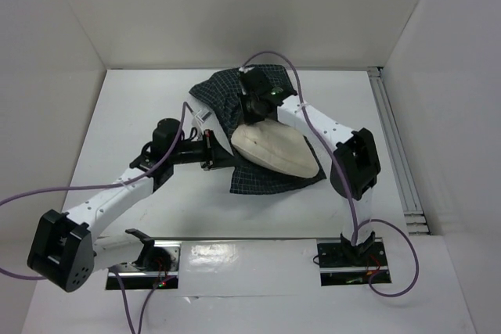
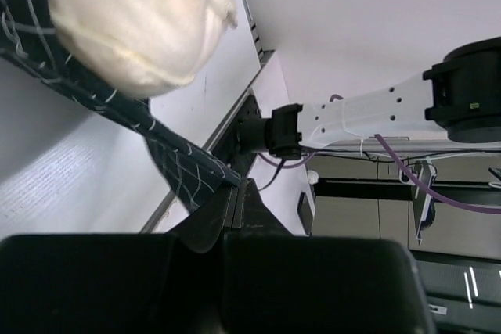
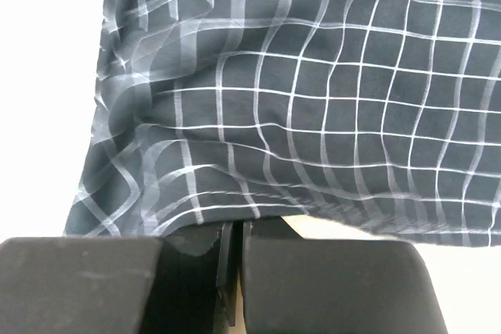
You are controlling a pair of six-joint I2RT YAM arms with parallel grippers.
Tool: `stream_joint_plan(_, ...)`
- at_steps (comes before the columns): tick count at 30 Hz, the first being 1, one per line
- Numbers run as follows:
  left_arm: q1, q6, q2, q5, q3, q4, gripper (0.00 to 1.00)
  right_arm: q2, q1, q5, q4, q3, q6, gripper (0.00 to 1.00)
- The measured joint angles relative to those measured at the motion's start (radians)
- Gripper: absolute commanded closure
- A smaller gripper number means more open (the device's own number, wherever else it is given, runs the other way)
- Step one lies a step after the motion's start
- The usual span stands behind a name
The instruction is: Put the pillow into the pillowcase
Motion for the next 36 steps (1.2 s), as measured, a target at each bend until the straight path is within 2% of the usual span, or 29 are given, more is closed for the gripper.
stream_joint_plan(6, 0.008, 0.000, -0.036, -0.003, 0.000, 0.014, 1.00, 0.044, -0.010, 0.023, -0.069, 0.240, -0.021, 1.00)
stream_joint_plan(9, 0.008, 0.014, -0.093, -0.013, 0.000, -0.018, 1.00, 0.040, -0.010, -0.002, -0.023, 0.220, -0.025, 1.00)
stream_joint_plan(13, 0.012, 0.083, -0.193, -0.103, 0.002, -0.169, 1.00, 0.084, 0.005, -0.111, 0.025, 0.142, -0.009, 1.00)
stream_joint_plan(14, 0.015, 0.107, -0.214, -0.142, 0.005, -0.233, 0.96, 0.101, 0.011, -0.146, 0.032, 0.128, -0.003, 0.93)
stream_joint_plan(15, 0.016, 0.136, -0.230, -0.182, 0.013, -0.308, 0.83, 0.114, 0.018, -0.178, 0.042, 0.112, 0.005, 0.65)
stream_joint_plan(17, 0.018, 0.176, -0.237, -0.230, 0.035, -0.423, 0.79, 0.127, 0.034, -0.227, 0.068, 0.083, 0.022, 0.40)
stream_joint_plan(18, 0.018, 0.193, -0.237, -0.244, 0.057, -0.479, 0.70, 0.126, 0.041, -0.237, 0.073, 0.072, 0.021, 0.31)
stream_joint_plan(19, 0.017, 0.217, -0.239, -0.251, 0.087, -0.528, 0.44, 0.122, 0.047, -0.247, 0.071, 0.063, 0.019, 0.24)
stream_joint_plan(20, 0.017, 0.244, -0.241, -0.257, 0.122, -0.563, 0.29, 0.114, 0.052, -0.248, 0.074, 0.046, 0.020, 0.16)
stream_joint_plan(21, 0.017, 0.264, -0.245, -0.266, 0.162, -0.591, 0.15, 0.094, 0.054, -0.240, 0.082, 0.014, 0.016, 0.15)
stream_joint_plan(22, 0.017, 0.283, -0.248, -0.277, 0.194, -0.608, 0.01, 0.070, 0.051, -0.230, 0.082, -0.018, 0.010, 0.15)
stream_joint_plan(26, 0.023, 0.338, -0.257, -0.324, 0.275, -0.657, 0.00, -0.116, -0.016, -0.192, 0.086, -0.212, 0.017, 0.15)
stream_joint_plan(27, 0.024, 0.346, -0.254, -0.334, 0.280, -0.668, 0.06, -0.176, -0.052, -0.181, 0.095, -0.266, 0.023, 0.19)
stream_joint_plan(28, 0.025, 0.352, -0.243, -0.341, 0.290, -0.678, 0.09, -0.233, -0.088, -0.169, 0.104, -0.314, 0.028, 0.33)
stream_joint_plan(29, 0.026, 0.364, -0.226, -0.352, 0.298, -0.689, 0.11, -0.283, -0.128, -0.159, 0.114, -0.360, 0.033, 0.36)
stream_joint_plan(32, 0.018, 0.373, -0.124, -0.376, 0.347, -0.713, 0.14, -0.410, -0.279, -0.156, 0.139, -0.501, 0.061, 0.38)
stream_joint_plan(35, -0.019, 0.374, 0.020, -0.426, 0.420, -0.737, 0.17, -0.418, -0.380, -0.171, 0.149, -0.575, 0.071, 0.40)
stream_joint_plan(36, -0.039, 0.373, 0.066, -0.447, 0.451, -0.751, 0.17, -0.406, -0.388, -0.188, 0.156, -0.591, 0.072, 0.47)
